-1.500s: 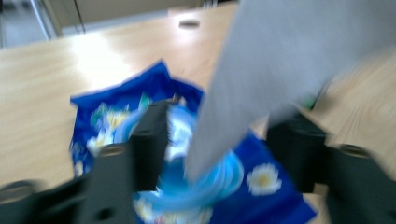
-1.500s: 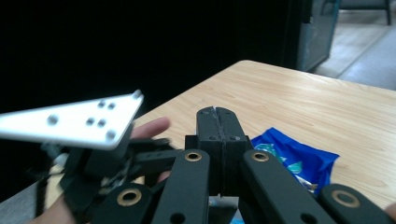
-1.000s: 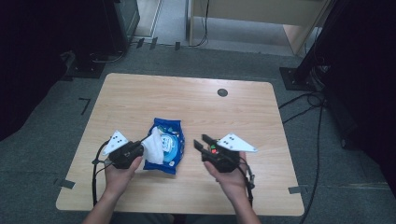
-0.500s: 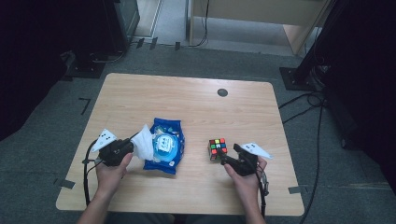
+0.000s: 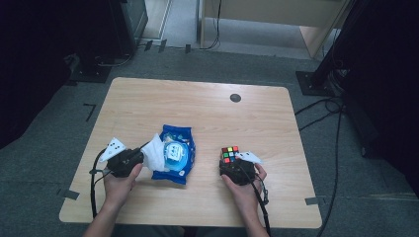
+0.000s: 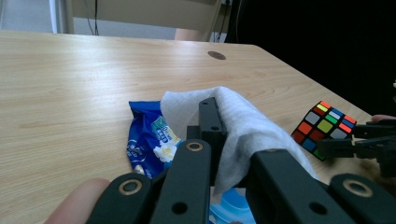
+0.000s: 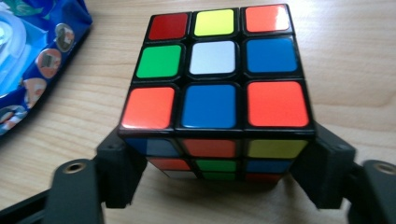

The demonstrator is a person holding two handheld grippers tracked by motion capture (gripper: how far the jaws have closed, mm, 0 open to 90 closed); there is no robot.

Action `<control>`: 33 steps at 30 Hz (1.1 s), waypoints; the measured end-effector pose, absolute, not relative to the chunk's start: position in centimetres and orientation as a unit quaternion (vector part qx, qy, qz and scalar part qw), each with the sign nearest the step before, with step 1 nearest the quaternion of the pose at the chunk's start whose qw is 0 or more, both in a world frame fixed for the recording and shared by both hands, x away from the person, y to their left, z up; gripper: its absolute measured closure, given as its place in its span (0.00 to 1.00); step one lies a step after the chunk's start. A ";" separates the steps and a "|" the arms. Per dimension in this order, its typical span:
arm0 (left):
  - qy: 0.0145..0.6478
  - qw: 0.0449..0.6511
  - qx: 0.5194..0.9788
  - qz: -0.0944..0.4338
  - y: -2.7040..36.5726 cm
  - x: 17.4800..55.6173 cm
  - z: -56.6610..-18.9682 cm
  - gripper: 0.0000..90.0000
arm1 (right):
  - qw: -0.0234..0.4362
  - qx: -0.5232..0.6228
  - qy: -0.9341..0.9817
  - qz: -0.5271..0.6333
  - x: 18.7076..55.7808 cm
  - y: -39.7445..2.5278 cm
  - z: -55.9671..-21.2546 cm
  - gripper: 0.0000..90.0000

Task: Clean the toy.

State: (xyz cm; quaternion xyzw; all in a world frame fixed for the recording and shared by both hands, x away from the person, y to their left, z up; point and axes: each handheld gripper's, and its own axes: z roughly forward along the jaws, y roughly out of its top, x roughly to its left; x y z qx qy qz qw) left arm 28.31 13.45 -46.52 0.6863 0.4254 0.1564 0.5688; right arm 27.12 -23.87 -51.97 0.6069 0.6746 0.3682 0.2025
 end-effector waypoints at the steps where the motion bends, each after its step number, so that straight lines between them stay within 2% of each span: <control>1: 0.425 0.569 0.686 0.156 13.4 28.3 -46.5 0.99 | 0.209 0.605 0.676 0.365 27.2 -23.9 -52.0 0.32; 5: 0.424 0.572 0.685 0.156 13.4 28.2 -46.6 0.98 | 0.215 0.601 0.676 0.369 27.0 -24.2 -52.0 0.38; 8: 0.423 0.571 0.686 0.156 13.3 28.3 -46.8 0.98 | 0.201 0.591 0.681 0.382 27.0 -24.6 -51.8 0.38; 13: 0.419 0.567 0.692 0.155 13.0 28.2 -47.1 0.98 | 0.209 0.584 0.687 0.378 26.8 -24.7 -51.9 0.38; 14: 0.418 0.568 0.692 0.156 13.0 28.2 -47.1 0.98 | 0.212 0.587 0.683 0.379 26.8 -24.8 -51.9 0.38; 16: 0.417 0.568 0.692 0.156 13.0 28.2 -47.1 0.98 | 0.218 0.594 0.679 0.372 27.0 -24.7 -52.0 0.28; 17: 0.417 0.570 0.691 0.153 13.1 28.1 -47.1 0.99 | 0.220 0.598 0.677 0.369 27.1 -24.7 -52.0 0.28; 23: 0.413 0.573 0.691 0.152 13.0 28.0 -47.0 0.99 | 0.237 0.594 0.670 0.377 26.8 -24.6 -51.8 0.38; 30: 0.431 0.562 0.686 0.168 13.0 28.1 -46.9 0.99 | 0.212 0.560 0.686 0.413 26.6 -24.4 -50.4 0.38; 33: 0.443 0.552 0.680 0.191 13.1 28.1 -46.7 0.99 | 0.191 0.525 0.707 0.434 26.2 -23.2 -49.4 0.38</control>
